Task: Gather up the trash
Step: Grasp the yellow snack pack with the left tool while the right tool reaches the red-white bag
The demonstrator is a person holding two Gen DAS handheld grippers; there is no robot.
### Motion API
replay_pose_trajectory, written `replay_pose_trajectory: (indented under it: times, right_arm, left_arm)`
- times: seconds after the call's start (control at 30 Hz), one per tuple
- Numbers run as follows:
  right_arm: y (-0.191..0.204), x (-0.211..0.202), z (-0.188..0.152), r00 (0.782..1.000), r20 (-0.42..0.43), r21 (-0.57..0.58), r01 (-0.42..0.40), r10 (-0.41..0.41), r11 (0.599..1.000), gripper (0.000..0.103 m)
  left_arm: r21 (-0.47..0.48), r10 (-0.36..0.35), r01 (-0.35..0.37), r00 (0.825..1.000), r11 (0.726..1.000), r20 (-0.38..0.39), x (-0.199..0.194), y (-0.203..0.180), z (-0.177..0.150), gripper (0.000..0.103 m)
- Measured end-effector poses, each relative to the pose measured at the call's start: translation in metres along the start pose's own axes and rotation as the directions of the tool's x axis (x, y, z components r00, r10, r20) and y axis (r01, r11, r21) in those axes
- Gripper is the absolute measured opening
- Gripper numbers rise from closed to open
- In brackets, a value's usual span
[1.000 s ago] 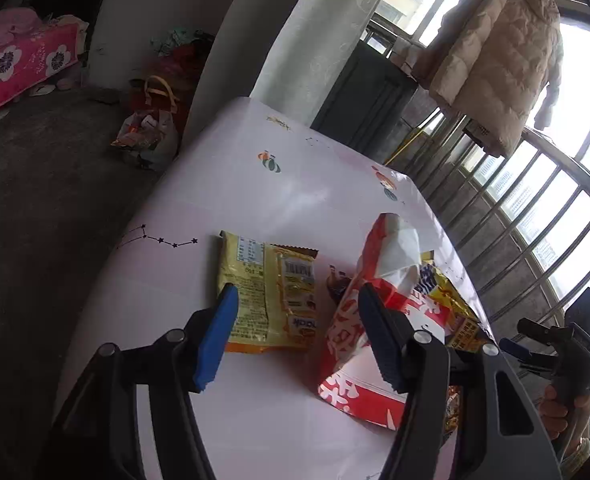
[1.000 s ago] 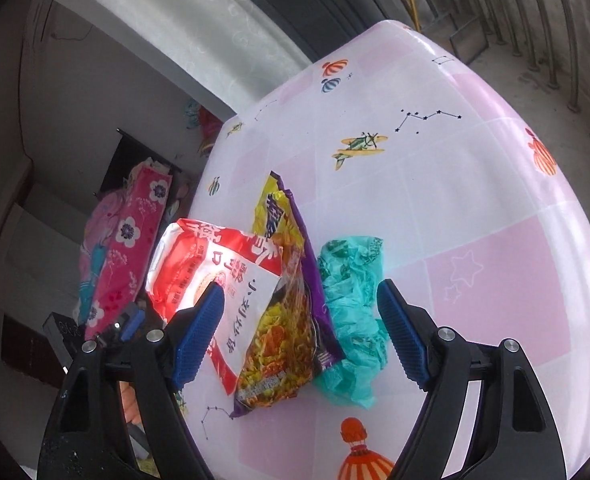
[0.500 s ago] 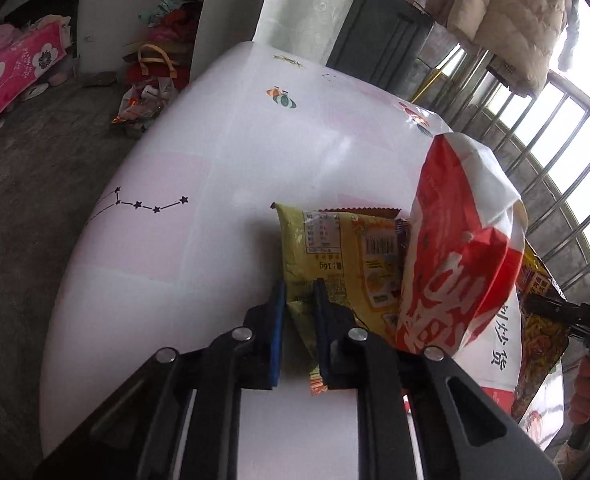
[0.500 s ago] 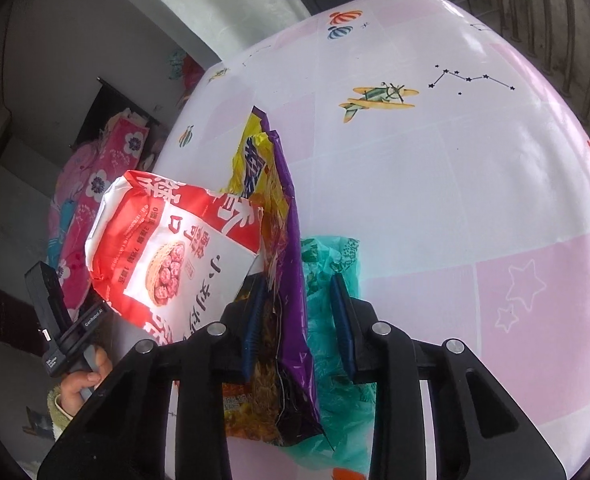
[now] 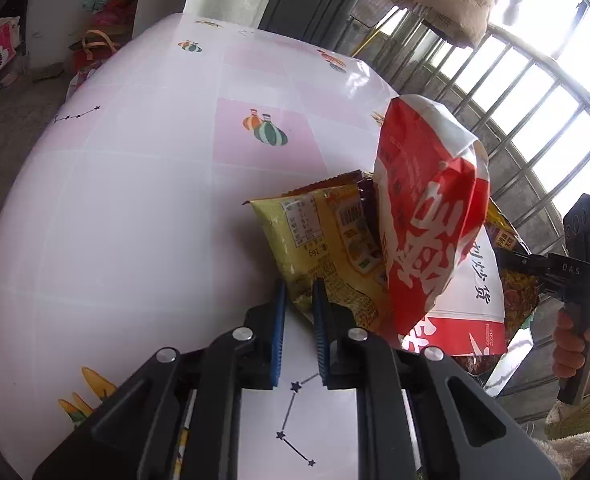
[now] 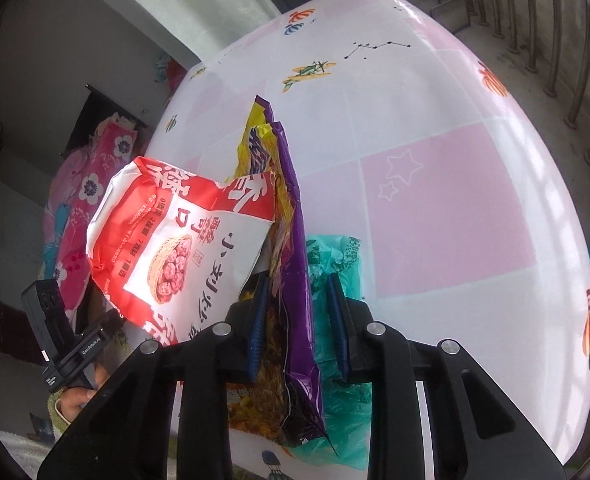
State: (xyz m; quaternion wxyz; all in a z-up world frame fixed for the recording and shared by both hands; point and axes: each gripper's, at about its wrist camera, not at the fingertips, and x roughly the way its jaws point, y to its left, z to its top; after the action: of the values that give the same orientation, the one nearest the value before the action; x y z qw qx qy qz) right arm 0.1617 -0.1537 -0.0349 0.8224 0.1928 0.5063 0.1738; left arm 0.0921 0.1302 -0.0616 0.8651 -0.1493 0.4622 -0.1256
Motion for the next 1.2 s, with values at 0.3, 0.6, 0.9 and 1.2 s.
replay_pose_trajectory:
  times: [0.3,0.6,0.9,1.2]
  right_arm:
    - [0.006,-0.057,-0.002,0.966,0.226,-0.006,0.131,-0.126,0.991,0.067]
    - [0.08,-0.056,-0.044,0.963,0.263,-0.392,0.048,0.062,0.919,0.059]
    - [0.143,0.025,-0.088,0.994,0.077,-0.657,-0.003,0.071,0.754,0.047]
    - [0.151,0.063,-0.093,0.992,0.108,-0.732,0.118,-0.057,0.671,0.035]
  left_arm:
    - [-0.003,-0.013,0.014,0.999,1.0,0.052,-0.021,-0.01,-0.004,0.013]
    - [-0.003,-0.003,0.003,0.995,1.0,0.101,-0.038,-0.012,-0.007,0.013]
    - [-0.025,0.01,-0.007,0.996,1.0,0.087,-0.038,-0.006,-0.007,0.013]
    - [-0.066,0.001,0.004,0.997,0.998,0.079,-0.04,0.008,-0.008,0.013]
